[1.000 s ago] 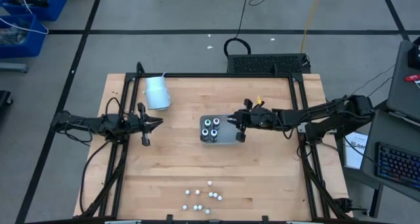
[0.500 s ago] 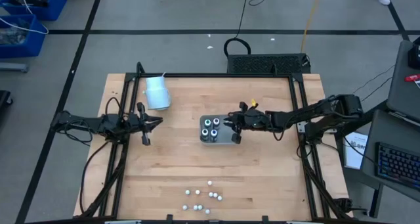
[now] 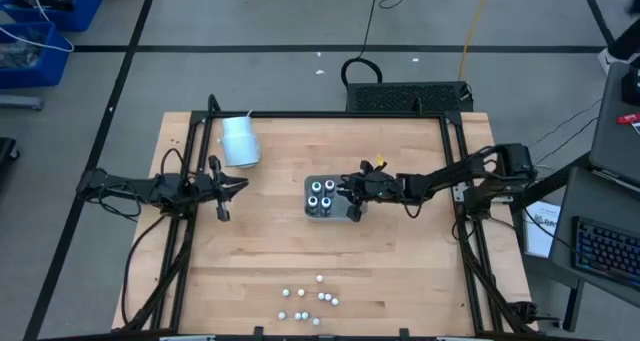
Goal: Pick & Place food coloring
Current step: Put the orange food coloring bottle into the bin
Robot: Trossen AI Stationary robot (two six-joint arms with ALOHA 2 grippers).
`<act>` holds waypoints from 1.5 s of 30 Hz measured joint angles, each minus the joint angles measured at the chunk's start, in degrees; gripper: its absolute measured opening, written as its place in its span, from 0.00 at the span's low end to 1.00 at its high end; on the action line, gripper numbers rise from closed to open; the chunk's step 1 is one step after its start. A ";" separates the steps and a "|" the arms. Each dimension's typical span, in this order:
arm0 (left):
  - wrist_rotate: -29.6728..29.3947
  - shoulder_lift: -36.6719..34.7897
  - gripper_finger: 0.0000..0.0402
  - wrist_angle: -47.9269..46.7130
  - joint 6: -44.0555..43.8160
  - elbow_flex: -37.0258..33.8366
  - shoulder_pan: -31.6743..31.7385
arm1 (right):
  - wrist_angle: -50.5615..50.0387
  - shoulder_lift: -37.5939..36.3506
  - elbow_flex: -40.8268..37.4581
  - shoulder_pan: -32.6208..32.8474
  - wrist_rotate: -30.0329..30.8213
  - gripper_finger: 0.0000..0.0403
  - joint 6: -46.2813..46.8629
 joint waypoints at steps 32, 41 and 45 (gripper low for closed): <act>-1.06 0.30 0.10 0.25 0.10 0.04 0.00 | 0.63 2.96 0.02 -1.12 -0.18 0.11 -0.81; -1.06 0.30 0.10 0.25 0.10 0.02 0.00 | 0.74 2.96 0.02 -1.12 -0.18 0.16 -1.02; -1.05 0.30 0.10 0.26 0.11 0.02 0.00 | 0.72 2.96 0.02 -1.12 -0.18 0.17 -1.02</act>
